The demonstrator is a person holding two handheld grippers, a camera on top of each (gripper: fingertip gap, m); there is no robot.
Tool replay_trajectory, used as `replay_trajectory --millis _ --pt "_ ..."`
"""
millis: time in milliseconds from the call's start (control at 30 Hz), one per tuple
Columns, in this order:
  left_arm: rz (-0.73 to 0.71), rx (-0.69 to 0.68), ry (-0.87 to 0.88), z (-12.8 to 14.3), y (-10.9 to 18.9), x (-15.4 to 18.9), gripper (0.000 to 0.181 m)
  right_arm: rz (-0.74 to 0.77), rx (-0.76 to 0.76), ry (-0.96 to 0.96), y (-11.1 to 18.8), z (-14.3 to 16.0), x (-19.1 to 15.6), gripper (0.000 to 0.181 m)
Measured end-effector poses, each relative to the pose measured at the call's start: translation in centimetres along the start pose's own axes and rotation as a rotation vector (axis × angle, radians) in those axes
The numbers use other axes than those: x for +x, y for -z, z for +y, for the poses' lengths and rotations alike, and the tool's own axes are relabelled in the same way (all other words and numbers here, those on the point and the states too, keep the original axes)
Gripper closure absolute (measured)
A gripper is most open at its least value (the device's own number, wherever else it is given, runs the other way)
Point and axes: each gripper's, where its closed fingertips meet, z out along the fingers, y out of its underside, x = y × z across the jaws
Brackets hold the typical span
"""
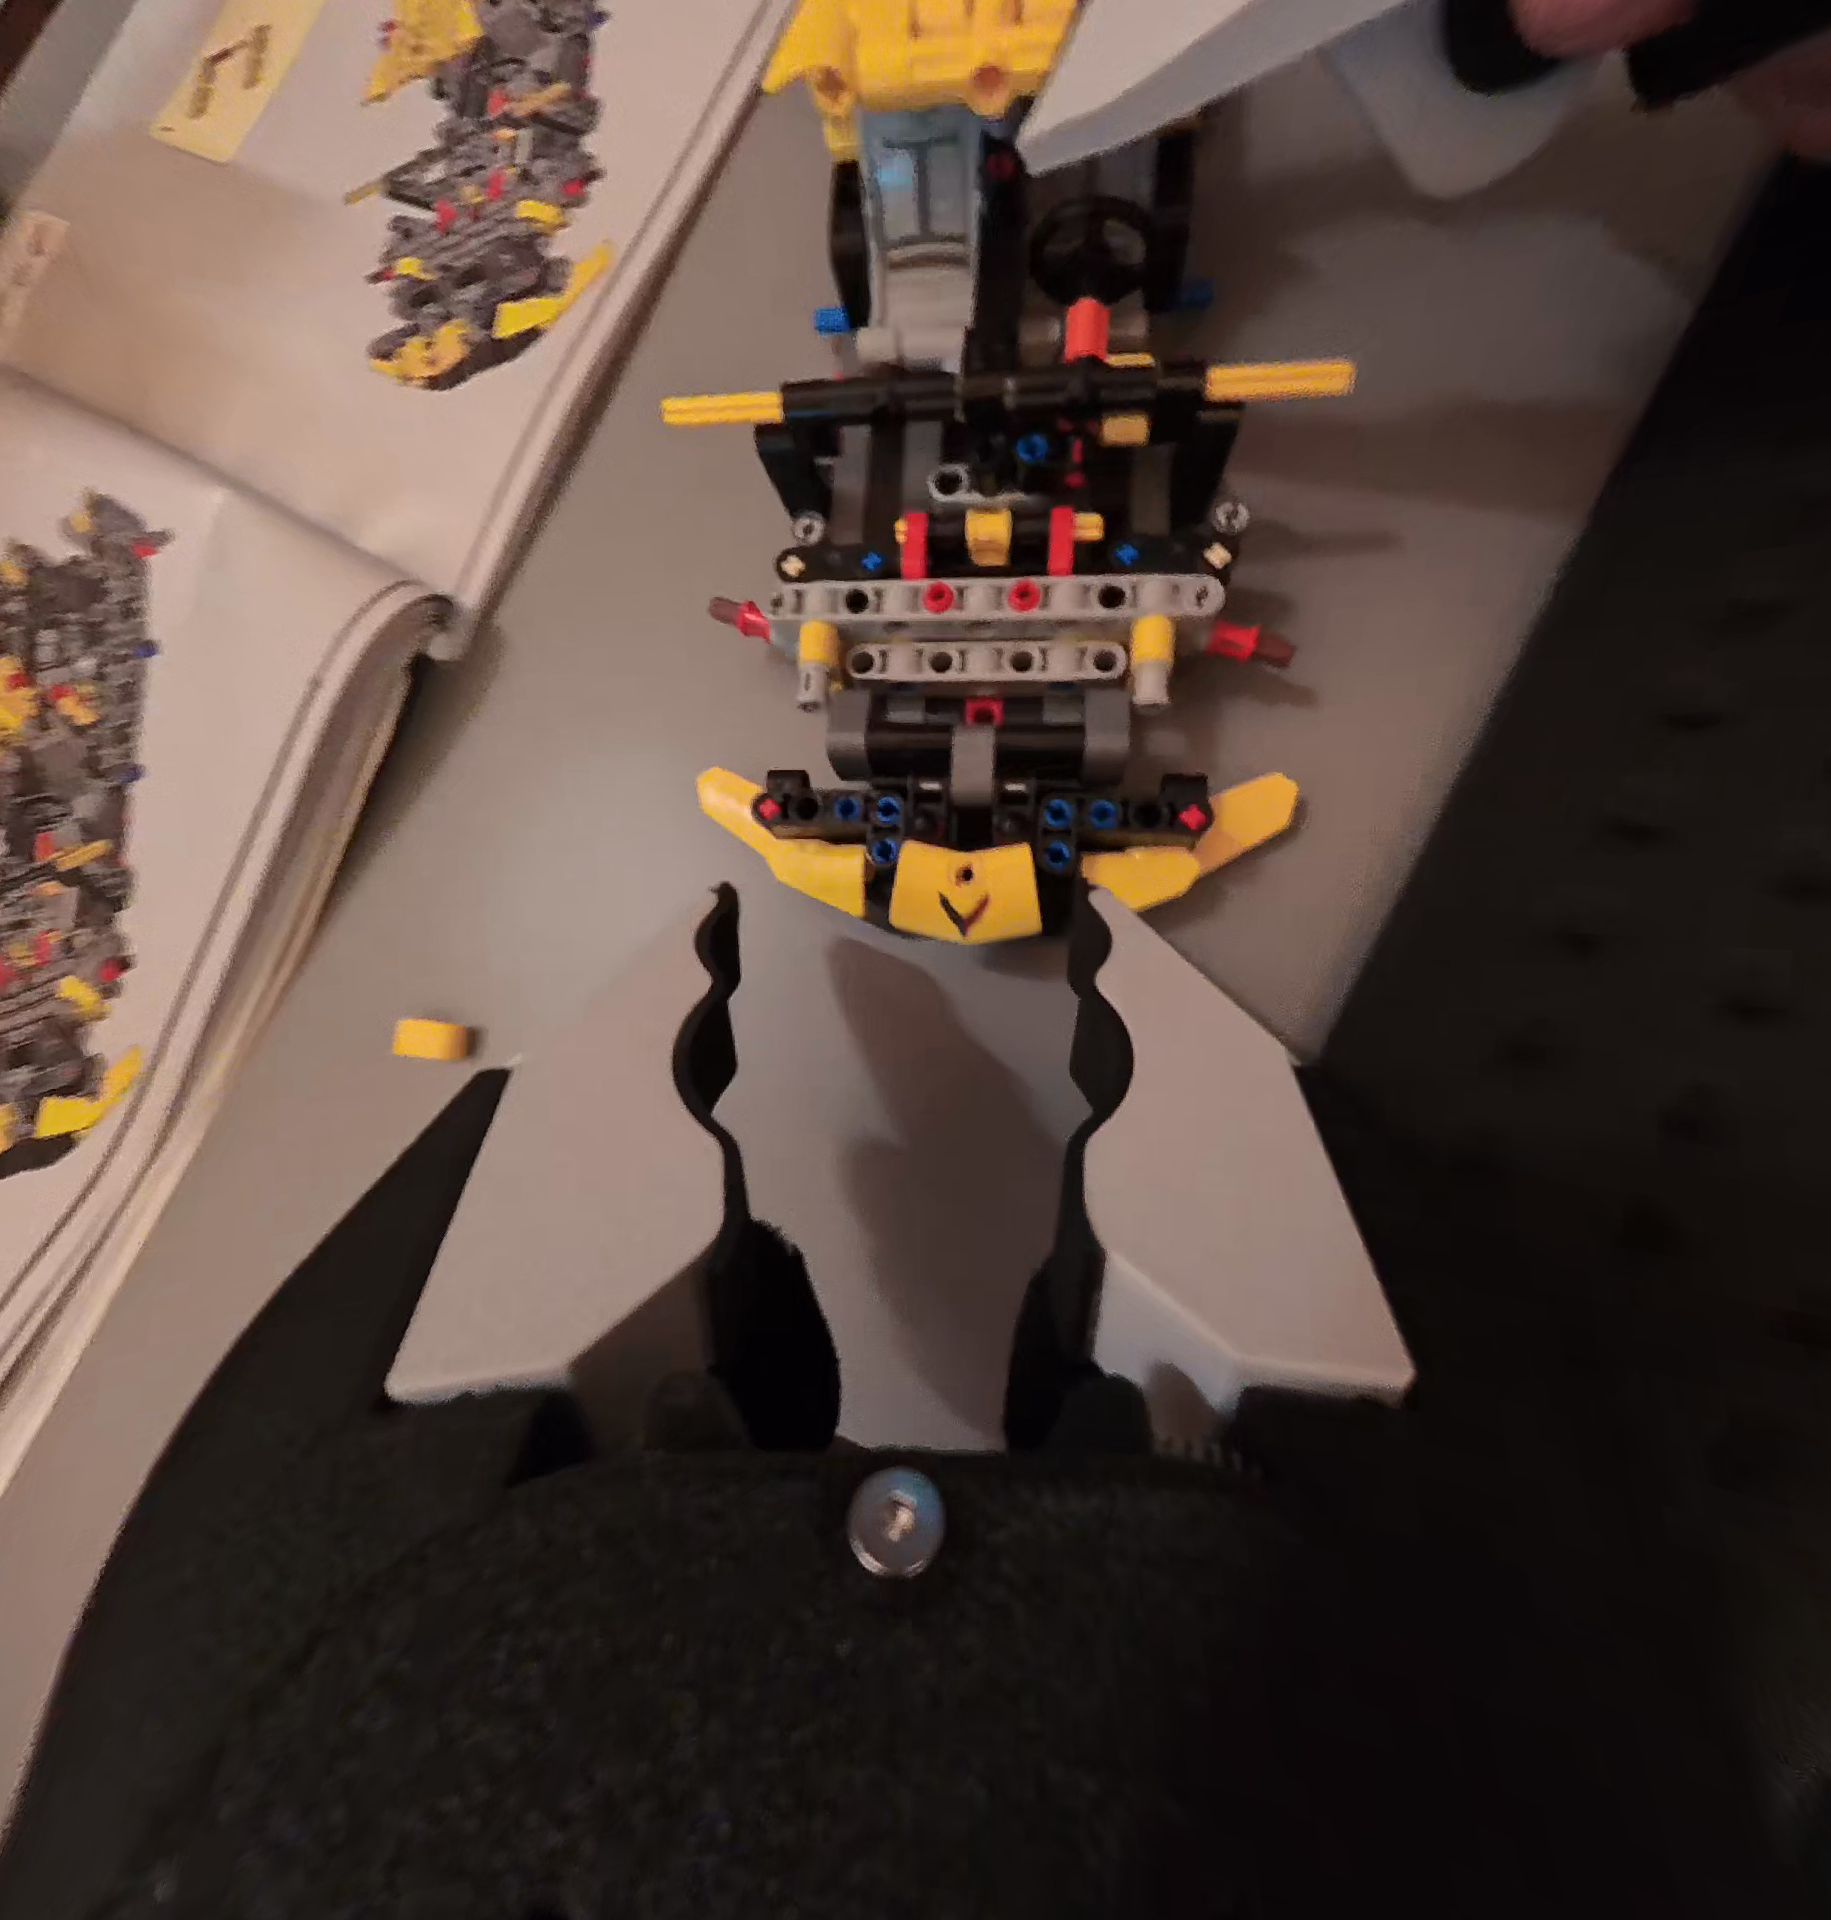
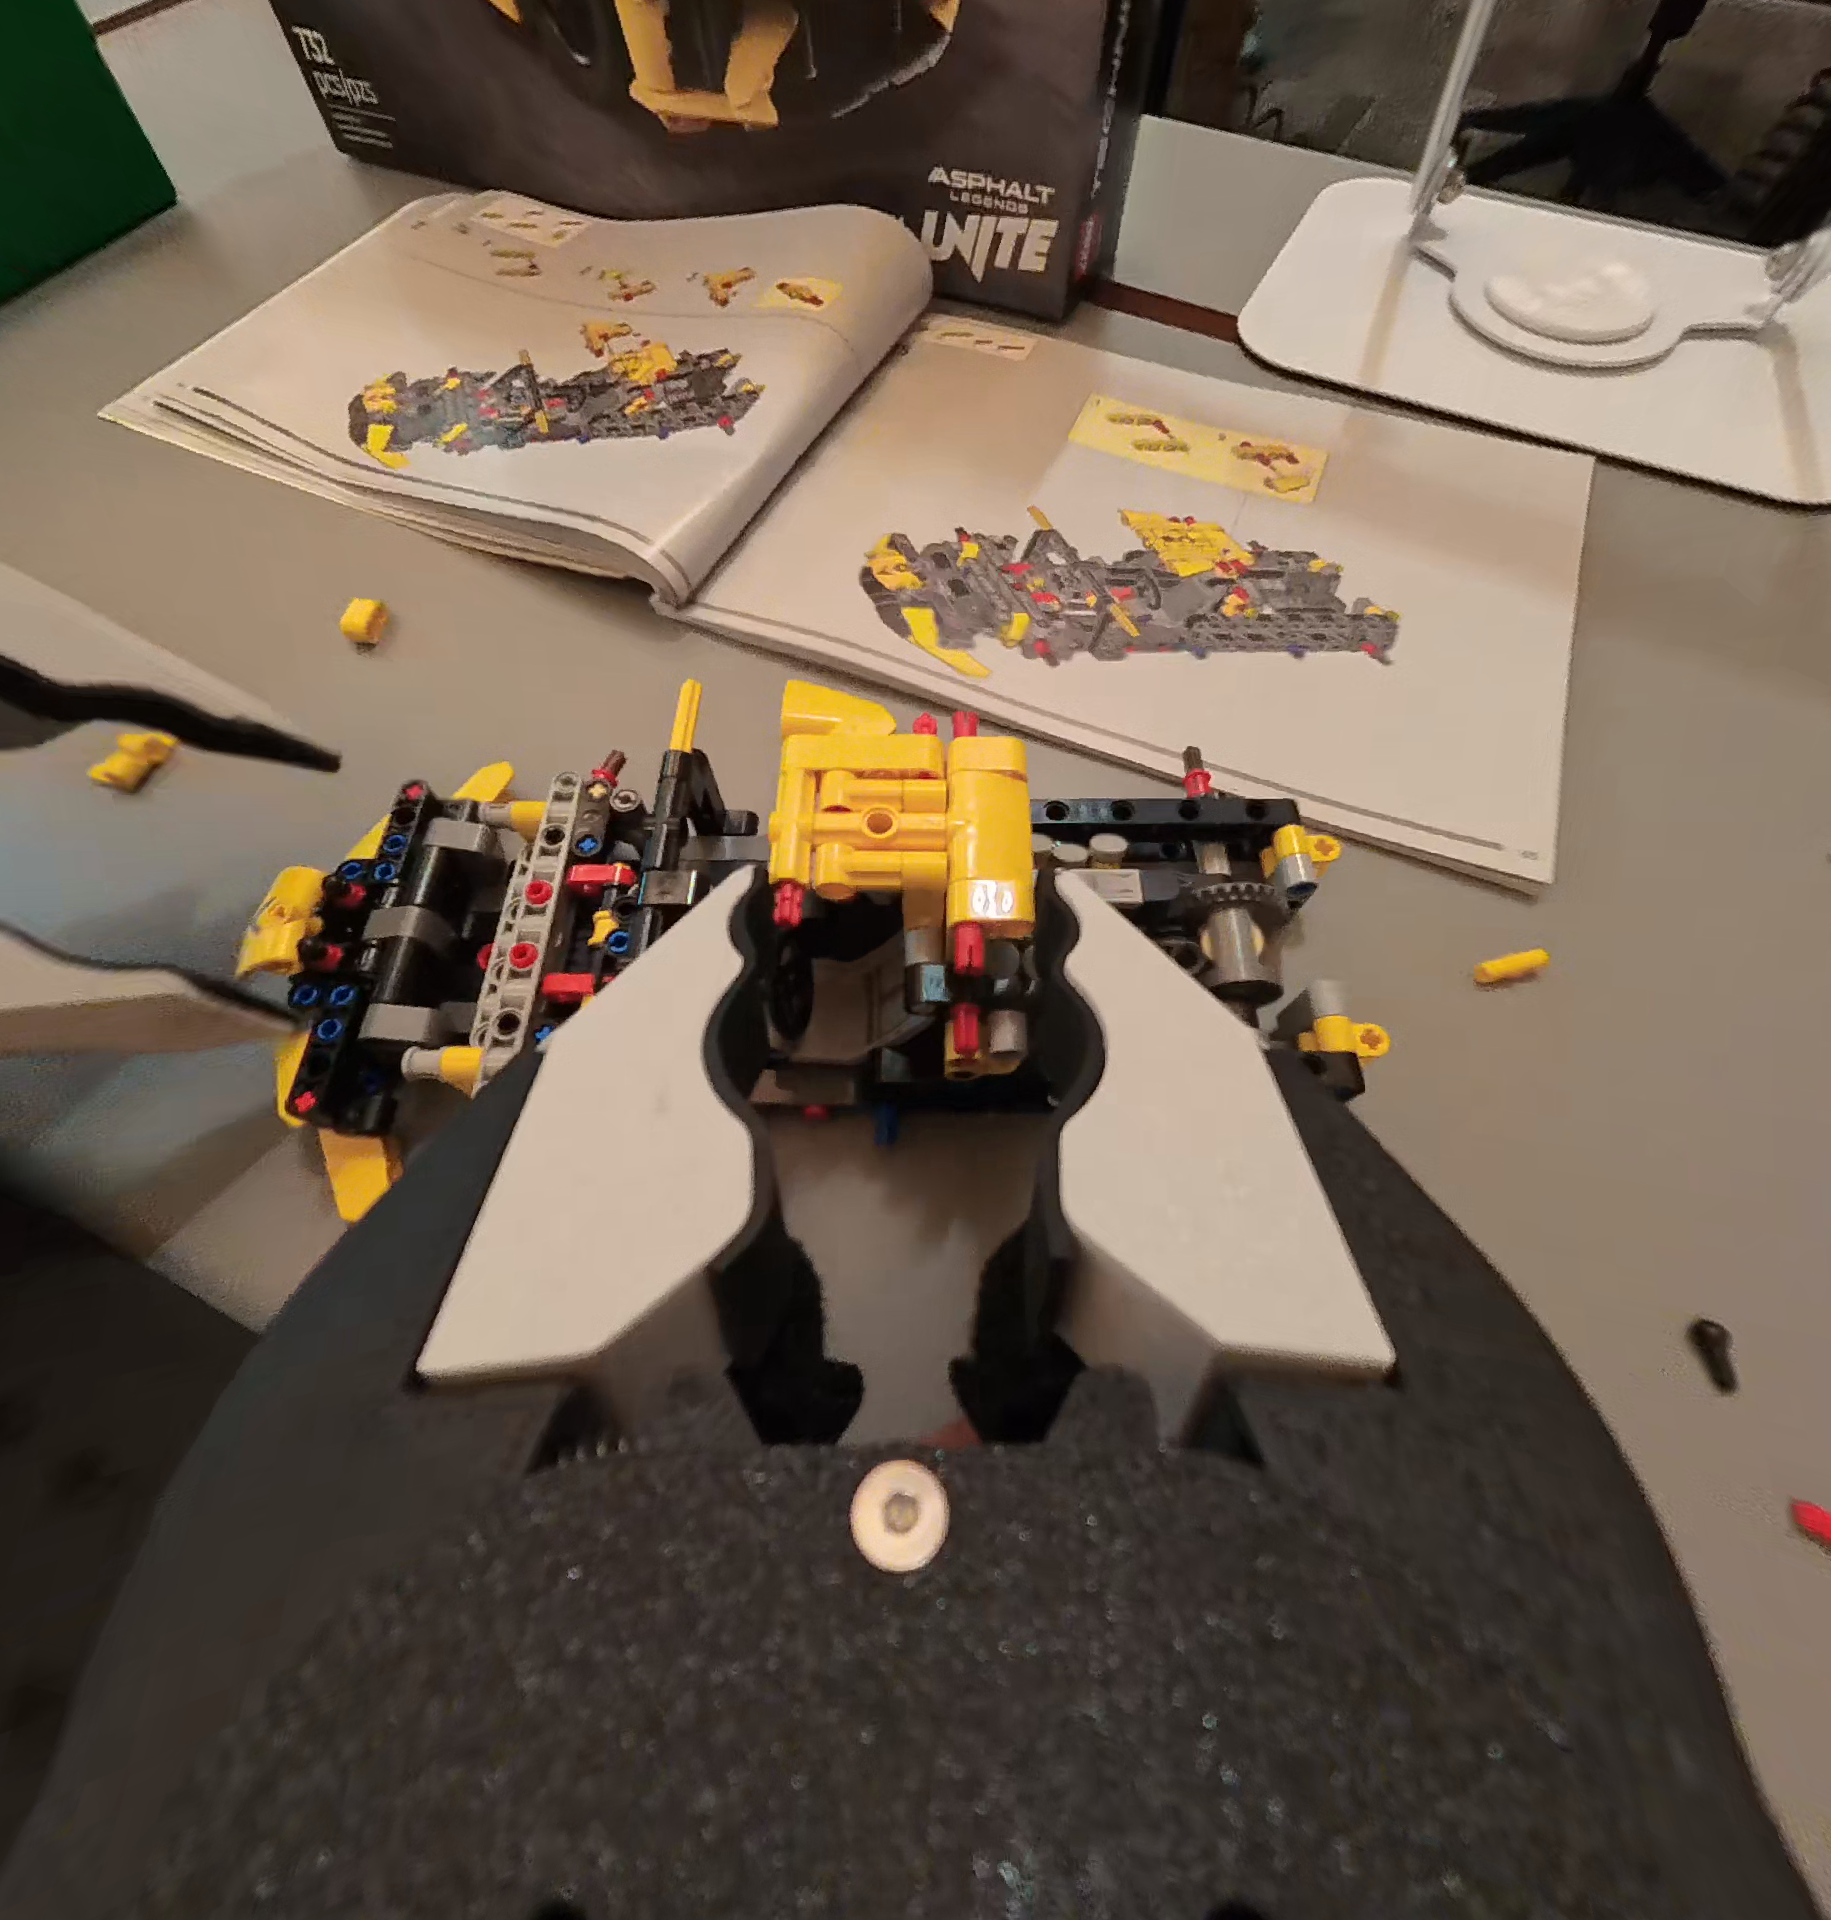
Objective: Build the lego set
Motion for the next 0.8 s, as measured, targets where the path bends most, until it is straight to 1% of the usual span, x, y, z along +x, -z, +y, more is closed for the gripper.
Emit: replay_trajectory --millis 100,200,333,433,467,500,533,600,700,800 --pt "-0.055 -0.033 -0.005 0.9 0.4 -3.0 0.117 0.017 -0.005 -0.003 -0.8 -0.4 -1.2 0.133" --pt "-0.102 -0.034 0.009 1.4 0.4 -5.7 0.118 0.011 -0.006 -0.014 -1.5 -0.8 -1.9 0.134" --pt "-0.112 -0.021 0.047 1.4 0.1 -7.5 0.118 0.015 0.002 -0.006 -1.9 -1.0 -2.2 0.131" --pt "-0.098 0.014 0.078 1.4 0.3 -7.5 0.119 -0.02 0.003 -0.011 -1.5 -1.0 -2.2 0.135" --pt "-0.085 0.046 0.098 1.2 0.7 -7.4 0.123 -0.029 0.021 -0.004 -1.2 -1.1 -1.9 0.139" --pt "-0.079 0.094 0.131 0.8 1.2 -7.4 0.124 -0.031 0.046 0.011 -0.7 -1.2 -1.4 0.141" --pt "-0.073 0.159 0.172 0.2 1.8 -7.5 0.123 -0.038 0.073 0.03 -0.3 -1.4 -0.9 0.141" --pt "-0.059 0.336 0.266 -1.3 3.4 -7.9 0.123 -0.05 0.12 0.056 0.5 -1.6 0.2 0.141" --pt "-0.099 0.608 0.376 -2.9 6.3 -9.8 0.124 -0.075 0.222 0.052 1.8 -2.1 1.4 0.145" --pt "-0.202 0.741 0.389 -3.1 7.8 -11.9 0.124 -0.12 0.301 0.003 2.7 -2.9 1.7 0.146"
